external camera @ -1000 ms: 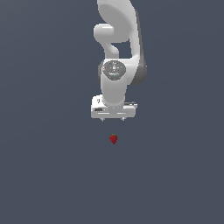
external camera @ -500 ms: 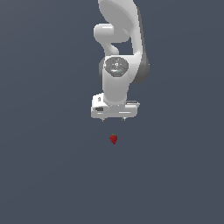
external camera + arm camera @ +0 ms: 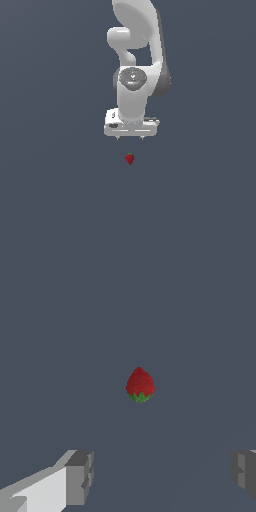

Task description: Pick up the object and move it to a goal position.

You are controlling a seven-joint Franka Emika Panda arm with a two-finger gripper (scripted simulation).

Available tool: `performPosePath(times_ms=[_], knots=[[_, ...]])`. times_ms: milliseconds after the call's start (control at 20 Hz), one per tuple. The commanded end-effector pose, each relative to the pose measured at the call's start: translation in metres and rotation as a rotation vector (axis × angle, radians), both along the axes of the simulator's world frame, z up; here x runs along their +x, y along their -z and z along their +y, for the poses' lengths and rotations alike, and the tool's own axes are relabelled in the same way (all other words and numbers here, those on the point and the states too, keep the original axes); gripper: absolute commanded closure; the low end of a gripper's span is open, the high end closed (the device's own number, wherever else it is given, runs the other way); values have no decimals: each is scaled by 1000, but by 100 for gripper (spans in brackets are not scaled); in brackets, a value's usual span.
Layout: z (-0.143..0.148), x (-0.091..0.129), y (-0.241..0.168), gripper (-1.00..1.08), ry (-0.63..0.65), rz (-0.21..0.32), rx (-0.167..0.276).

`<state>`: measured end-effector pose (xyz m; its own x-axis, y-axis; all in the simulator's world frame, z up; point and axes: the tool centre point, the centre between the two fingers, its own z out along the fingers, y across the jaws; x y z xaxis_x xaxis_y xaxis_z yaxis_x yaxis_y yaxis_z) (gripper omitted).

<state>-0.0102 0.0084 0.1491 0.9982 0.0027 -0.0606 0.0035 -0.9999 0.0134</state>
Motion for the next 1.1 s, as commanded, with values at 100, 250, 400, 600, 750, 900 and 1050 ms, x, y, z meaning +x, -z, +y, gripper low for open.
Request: performPosePath(times_ms=[100,250,400,600,750,900,1050], knots=[[0,4,8,-92,63,-7,0],[1,8,16,-92,123,-13,0],[1,13,26,-92,196,-21,0],[1,20,41,-92,309,-33,0],[1,24,51,-92,386,-42,-1],[1,28,60,-92,450,-49,-2],[0,31,66,-92,500,-54,-3]])
